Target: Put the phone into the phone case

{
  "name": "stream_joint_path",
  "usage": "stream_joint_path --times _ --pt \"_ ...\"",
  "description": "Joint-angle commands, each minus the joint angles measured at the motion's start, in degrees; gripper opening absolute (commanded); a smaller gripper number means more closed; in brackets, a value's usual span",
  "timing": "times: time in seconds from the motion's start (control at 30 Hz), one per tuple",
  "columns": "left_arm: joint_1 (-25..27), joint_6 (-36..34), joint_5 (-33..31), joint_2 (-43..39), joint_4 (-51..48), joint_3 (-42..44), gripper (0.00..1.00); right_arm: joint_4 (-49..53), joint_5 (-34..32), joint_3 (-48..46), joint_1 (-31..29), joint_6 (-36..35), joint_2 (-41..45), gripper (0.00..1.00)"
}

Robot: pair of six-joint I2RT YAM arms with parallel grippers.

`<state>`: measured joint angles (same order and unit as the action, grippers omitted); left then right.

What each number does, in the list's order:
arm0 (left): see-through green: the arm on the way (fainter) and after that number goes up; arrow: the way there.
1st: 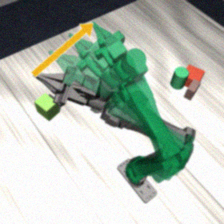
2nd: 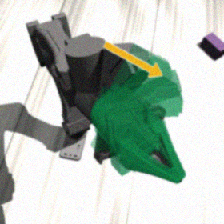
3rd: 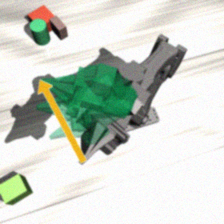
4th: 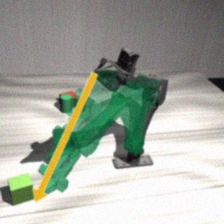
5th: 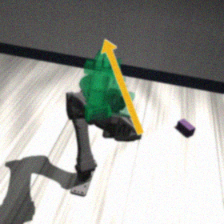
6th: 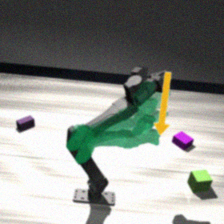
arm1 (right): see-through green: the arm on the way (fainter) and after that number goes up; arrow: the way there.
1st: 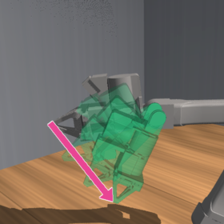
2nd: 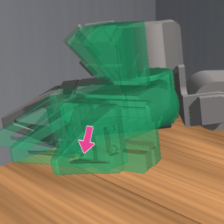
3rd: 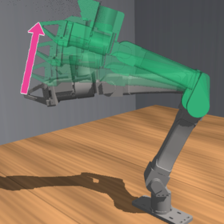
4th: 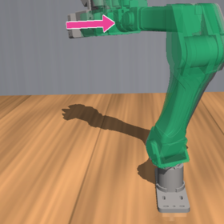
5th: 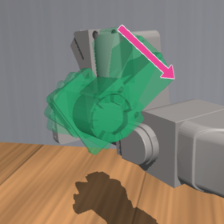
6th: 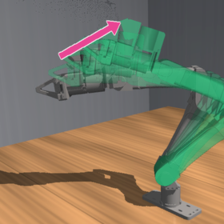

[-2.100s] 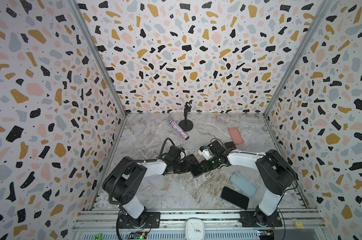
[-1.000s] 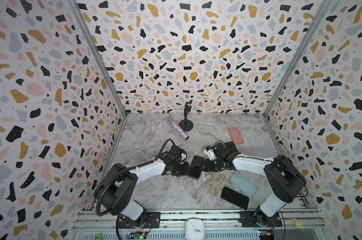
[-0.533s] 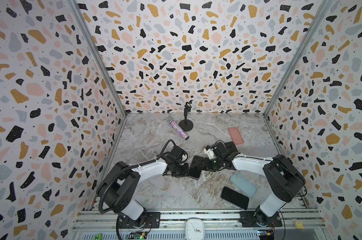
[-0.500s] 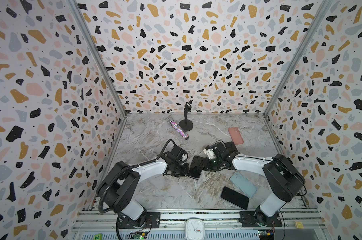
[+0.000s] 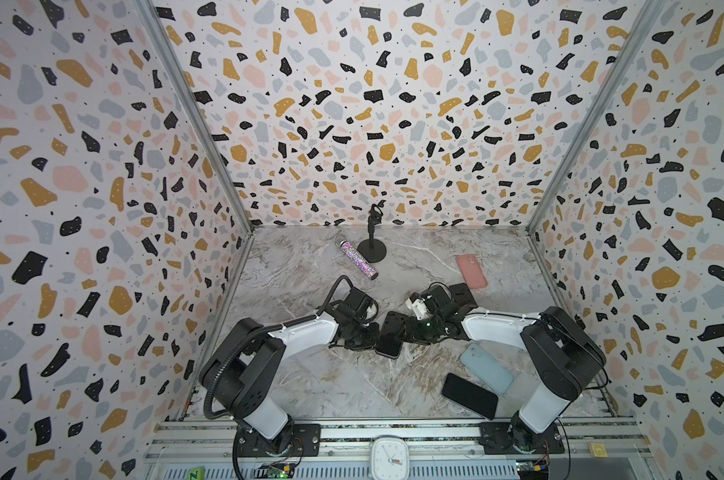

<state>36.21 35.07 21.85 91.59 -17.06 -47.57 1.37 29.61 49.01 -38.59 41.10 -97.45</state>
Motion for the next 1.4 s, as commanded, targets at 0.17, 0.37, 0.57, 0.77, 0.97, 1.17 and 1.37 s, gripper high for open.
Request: stream_joint_path --times 0.17,0.37,0.57,0.77,0.97,1.17,1.37 --pt "1.2 -0.5 -0.4 1.1 -0.1 -1.0 0.20 0.1 0.8 1.3 -0.5 -0.1 -0.9 0.45" --pt "1.8 -0.4 -0.7 1.1 -0.2 -1.4 0.10 -0.1 1.0 1.6 -0.8 -0.1 -1.5 0.44" --pt "2.5 0.0 -0.9 2.2 0.7 -0.8 0.03 -0.6 1.4 1.5 -1.0 -0.1 -1.9 0.44" --pt "3.0 0.3 -0.5 3.1 2.3 0.9 0.03 -0.8 1.6 1.5 -1.2 -0.1 -2.0 0.43" --pt "3.1 0.5 -0.6 3.9 3.7 2.2 0.02 -0.8 1.7 1.5 -1.2 -0.1 -1.9 0.43" --pt "3.2 -0.1 -1.3 4.2 3.7 2.7 0.02 -0.8 1.4 1.3 -1.4 0.0 -1.6 0.43" --pt "3.1 -1.9 -4.1 3.1 0.5 0.9 0.06 0.0 0.7 2.0 -1.5 -0.3 -1.3 0.44"
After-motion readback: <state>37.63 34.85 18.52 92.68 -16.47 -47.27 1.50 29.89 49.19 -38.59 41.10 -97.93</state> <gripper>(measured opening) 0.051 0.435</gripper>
